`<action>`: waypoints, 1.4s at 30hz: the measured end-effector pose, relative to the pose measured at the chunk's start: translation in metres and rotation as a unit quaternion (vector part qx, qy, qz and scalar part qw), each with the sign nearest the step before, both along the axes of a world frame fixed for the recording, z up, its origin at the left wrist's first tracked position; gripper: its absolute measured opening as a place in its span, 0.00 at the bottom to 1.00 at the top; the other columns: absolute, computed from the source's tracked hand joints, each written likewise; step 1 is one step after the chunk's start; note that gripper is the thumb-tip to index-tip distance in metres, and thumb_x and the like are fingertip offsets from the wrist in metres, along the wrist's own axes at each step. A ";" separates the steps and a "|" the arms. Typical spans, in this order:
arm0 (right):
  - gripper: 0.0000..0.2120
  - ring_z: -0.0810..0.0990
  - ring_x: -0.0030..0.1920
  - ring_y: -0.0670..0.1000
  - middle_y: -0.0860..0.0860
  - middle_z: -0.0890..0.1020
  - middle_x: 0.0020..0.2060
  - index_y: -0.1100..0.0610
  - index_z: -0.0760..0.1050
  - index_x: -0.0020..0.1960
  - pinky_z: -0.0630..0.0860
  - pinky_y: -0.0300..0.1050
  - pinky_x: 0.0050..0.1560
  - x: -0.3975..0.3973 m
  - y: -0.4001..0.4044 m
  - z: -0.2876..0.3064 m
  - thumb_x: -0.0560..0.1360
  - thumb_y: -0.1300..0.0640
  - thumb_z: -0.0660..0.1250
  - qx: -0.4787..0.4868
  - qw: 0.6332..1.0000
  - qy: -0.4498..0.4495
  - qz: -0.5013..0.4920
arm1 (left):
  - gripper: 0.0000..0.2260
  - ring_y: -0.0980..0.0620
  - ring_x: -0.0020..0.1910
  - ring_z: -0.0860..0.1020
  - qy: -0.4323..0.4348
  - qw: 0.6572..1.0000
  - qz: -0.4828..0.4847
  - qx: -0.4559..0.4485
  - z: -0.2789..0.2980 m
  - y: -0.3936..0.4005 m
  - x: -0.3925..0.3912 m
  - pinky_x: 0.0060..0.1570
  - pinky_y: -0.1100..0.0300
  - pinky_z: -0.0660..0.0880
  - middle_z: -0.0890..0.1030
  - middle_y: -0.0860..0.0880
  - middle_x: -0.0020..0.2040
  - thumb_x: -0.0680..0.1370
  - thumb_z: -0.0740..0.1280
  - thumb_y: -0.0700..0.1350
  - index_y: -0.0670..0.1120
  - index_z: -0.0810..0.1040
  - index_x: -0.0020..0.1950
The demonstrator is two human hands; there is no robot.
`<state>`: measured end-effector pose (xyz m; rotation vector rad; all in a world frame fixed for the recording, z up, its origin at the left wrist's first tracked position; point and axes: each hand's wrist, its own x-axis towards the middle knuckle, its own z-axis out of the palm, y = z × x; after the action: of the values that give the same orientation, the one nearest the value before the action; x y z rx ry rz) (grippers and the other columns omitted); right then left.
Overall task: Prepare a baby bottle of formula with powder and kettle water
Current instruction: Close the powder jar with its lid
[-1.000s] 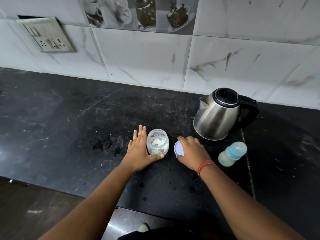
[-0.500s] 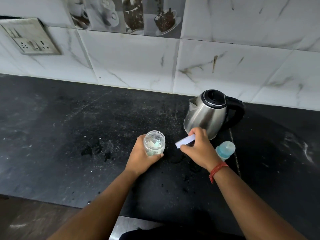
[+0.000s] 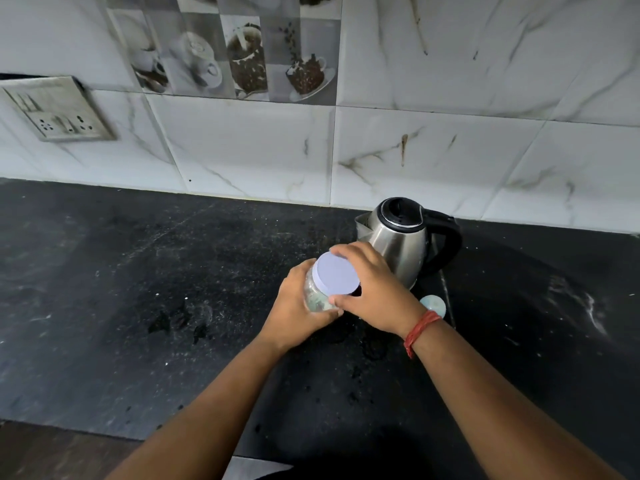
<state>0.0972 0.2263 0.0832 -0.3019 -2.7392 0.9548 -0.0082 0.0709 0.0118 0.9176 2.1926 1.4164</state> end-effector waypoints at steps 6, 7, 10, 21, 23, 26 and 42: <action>0.38 0.66 0.70 0.48 0.46 0.65 0.66 0.44 0.64 0.78 0.66 0.46 0.73 0.004 0.018 0.018 0.73 0.59 0.75 0.053 0.993 -0.064 0.086 | 0.42 0.51 0.70 0.72 -0.012 0.999 -0.039 0.003 0.019 0.006 -0.002 0.69 0.47 0.74 0.72 0.55 0.68 0.63 0.82 0.55 0.70 0.63 0.71; 0.38 0.66 0.69 0.48 0.46 0.64 0.66 0.43 0.64 0.78 0.67 0.45 0.72 0.005 0.020 0.023 0.73 0.60 0.75 0.048 0.991 -0.069 0.101 | 0.44 0.51 0.69 0.74 -0.034 0.998 -0.053 0.005 0.021 0.006 -0.003 0.68 0.49 0.75 0.74 0.53 0.68 0.64 0.83 0.53 0.64 0.64 0.73; 0.38 0.69 0.65 0.48 0.44 0.62 0.66 0.40 0.63 0.76 0.71 0.43 0.67 0.008 0.027 0.039 0.74 0.61 0.74 0.042 0.985 -0.098 0.138 | 0.42 0.53 0.65 0.78 -0.091 0.991 -0.102 0.008 0.033 0.006 -0.004 0.61 0.60 0.77 0.77 0.49 0.66 0.66 0.82 0.43 0.52 0.65 0.75; 0.37 0.76 0.52 0.52 0.44 0.62 0.61 0.39 0.60 0.73 0.80 0.53 0.51 0.014 0.040 0.069 0.71 0.50 0.76 0.189 0.961 -0.118 0.164 | 0.39 0.52 0.65 0.79 -0.141 0.979 -0.148 0.005 0.050 0.011 0.004 0.60 0.60 0.78 0.78 0.47 0.66 0.71 0.79 0.34 0.52 0.65 0.76; 0.37 0.76 0.52 0.51 0.44 0.62 0.62 0.39 0.61 0.72 0.80 0.51 0.49 0.015 0.040 0.071 0.70 0.52 0.77 0.192 0.958 -0.120 0.175 | 0.38 0.53 0.65 0.79 -0.146 0.977 -0.155 0.002 0.051 0.012 0.004 0.62 0.59 0.77 0.78 0.47 0.66 0.71 0.79 0.34 0.51 0.65 0.75; 0.39 0.76 0.56 0.50 0.42 0.62 0.64 0.38 0.59 0.72 0.80 0.51 0.51 0.016 0.039 0.070 0.70 0.50 0.77 0.177 0.959 -0.128 0.181 | 0.39 0.53 0.65 0.79 -0.138 0.977 -0.160 -0.006 0.054 0.012 0.001 0.65 0.57 0.77 0.79 0.48 0.65 0.69 0.80 0.37 0.54 0.66 0.75; 0.40 0.63 0.76 0.46 0.43 0.63 0.78 0.41 0.56 0.80 0.65 0.44 0.71 0.019 0.045 0.088 0.74 0.38 0.71 0.168 0.963 -0.179 0.112 | 0.46 0.53 0.68 0.74 -0.046 0.993 -0.098 -0.039 0.052 0.014 -0.004 0.69 0.48 0.75 0.71 0.53 0.69 0.62 0.82 0.53 0.59 0.63 0.75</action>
<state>0.1163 0.2713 0.1710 -0.1112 -3.2583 0.4970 -0.0120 0.0849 0.0640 0.9890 2.0150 1.2477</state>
